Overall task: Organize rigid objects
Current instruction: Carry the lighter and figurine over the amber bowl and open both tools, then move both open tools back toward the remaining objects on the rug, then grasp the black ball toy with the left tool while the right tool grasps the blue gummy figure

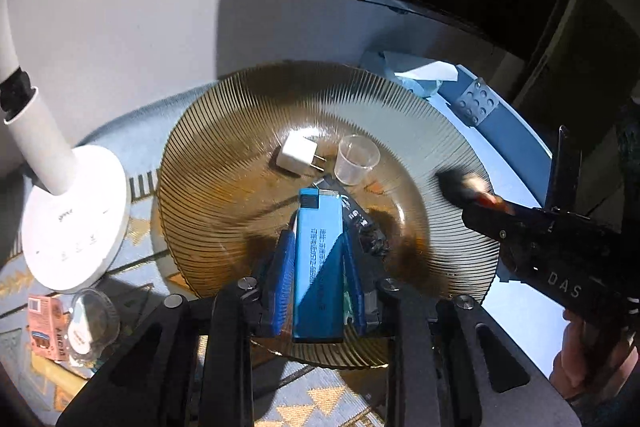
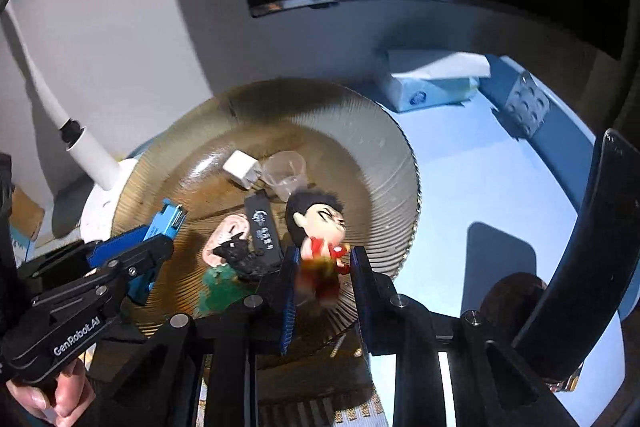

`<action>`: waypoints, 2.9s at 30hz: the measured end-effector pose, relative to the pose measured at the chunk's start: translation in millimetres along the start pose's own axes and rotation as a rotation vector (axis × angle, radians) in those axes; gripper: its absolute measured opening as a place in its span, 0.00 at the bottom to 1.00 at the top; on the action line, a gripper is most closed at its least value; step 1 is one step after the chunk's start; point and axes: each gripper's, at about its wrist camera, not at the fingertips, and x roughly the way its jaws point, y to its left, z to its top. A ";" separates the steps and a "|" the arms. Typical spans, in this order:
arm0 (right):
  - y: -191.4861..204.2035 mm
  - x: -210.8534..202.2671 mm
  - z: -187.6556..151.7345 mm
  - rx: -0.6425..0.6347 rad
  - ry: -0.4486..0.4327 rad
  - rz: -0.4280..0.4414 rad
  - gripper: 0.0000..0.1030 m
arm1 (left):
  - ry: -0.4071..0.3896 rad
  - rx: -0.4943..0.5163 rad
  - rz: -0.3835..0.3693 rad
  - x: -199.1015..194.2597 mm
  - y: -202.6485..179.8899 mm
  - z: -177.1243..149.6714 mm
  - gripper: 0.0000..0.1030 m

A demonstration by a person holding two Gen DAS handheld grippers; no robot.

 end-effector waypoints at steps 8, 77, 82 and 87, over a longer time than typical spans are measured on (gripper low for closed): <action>-7.9 -66.8 -0.8 0.031 -0.156 -0.025 0.41 | -0.143 -0.003 -0.057 -85.7 12.6 -11.4 0.42; 196.5 -8.9 -168.3 -0.327 -0.151 0.143 0.87 | -0.193 -0.264 0.258 -154.0 181.6 -214.4 0.80; 182.5 -4.8 -156.0 -0.246 -0.073 0.242 0.87 | -0.173 -0.240 0.204 -157.6 174.8 -207.8 0.80; 175.5 -1.7 -120.3 -0.182 -0.016 0.320 0.87 | -0.148 -0.136 0.201 -154.6 156.9 -179.3 0.80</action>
